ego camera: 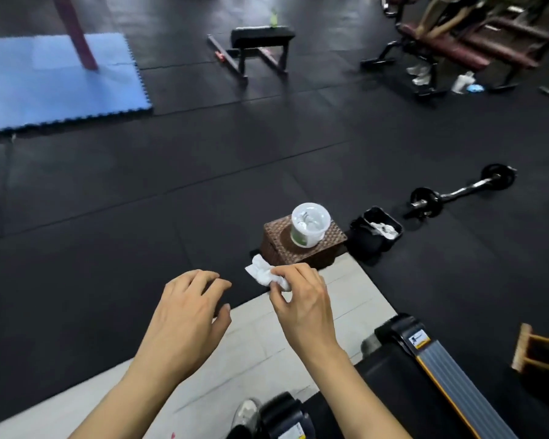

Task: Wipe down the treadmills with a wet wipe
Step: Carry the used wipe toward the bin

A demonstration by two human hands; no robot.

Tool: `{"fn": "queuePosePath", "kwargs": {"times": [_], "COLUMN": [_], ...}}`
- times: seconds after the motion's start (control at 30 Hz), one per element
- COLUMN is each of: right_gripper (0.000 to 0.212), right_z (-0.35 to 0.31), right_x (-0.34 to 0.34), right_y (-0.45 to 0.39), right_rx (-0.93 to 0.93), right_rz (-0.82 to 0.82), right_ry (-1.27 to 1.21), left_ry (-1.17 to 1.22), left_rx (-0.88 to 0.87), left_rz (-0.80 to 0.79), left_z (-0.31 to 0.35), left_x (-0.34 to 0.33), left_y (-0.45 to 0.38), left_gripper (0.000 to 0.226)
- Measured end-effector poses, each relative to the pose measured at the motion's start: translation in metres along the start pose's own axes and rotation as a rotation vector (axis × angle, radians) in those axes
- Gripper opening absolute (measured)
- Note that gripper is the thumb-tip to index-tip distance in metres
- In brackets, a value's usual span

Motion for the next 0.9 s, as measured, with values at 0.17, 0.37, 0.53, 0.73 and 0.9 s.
{"fn": "queuePosePath", "kwargs": {"times": [0.17, 0.37, 0.53, 0.73, 0.9], "right_gripper": [0.016, 0.016, 0.016, 0.018, 0.019], "right_z": [0.053, 0.122, 0.194, 0.274, 0.332], "right_x": [0.037, 0.087, 0.112, 0.134, 0.144], "right_y": [-0.048, -0.084, -0.114, -0.168, -0.198], "right_rx": [-0.078, -0.21, -0.334, -0.464, -0.543], "right_rz": [0.08, 0.218, 0.316, 0.385, 0.39], "right_ry": [0.053, 0.104, 0.157, 0.236, 0.26], "left_ry": [0.002, 0.027, 0.063, 0.103, 0.094], "left_rx": [-0.151, -0.318, -0.458, -0.595, -0.69], "left_rz": [-0.009, -0.027, -0.048, -0.095, -0.156], "left_z": [0.05, 0.12, 0.182, 0.241, 0.291], "left_x": [-0.003, -0.015, -0.041, -0.079, -0.113], "left_y": [-0.084, -0.168, -0.245, -0.346, -0.418], "left_gripper": [0.044, 0.043, 0.039, 0.037, 0.04]}}
Point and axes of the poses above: each hand's wrist, its own y-axis away from the middle knuckle, its own x-axis out of the back of the hand, z = x × y, the point moved 10 cm from there along -y, towards the middle knuckle, and after that the axes turned 10 degrees about x, right-handed, at the moved point
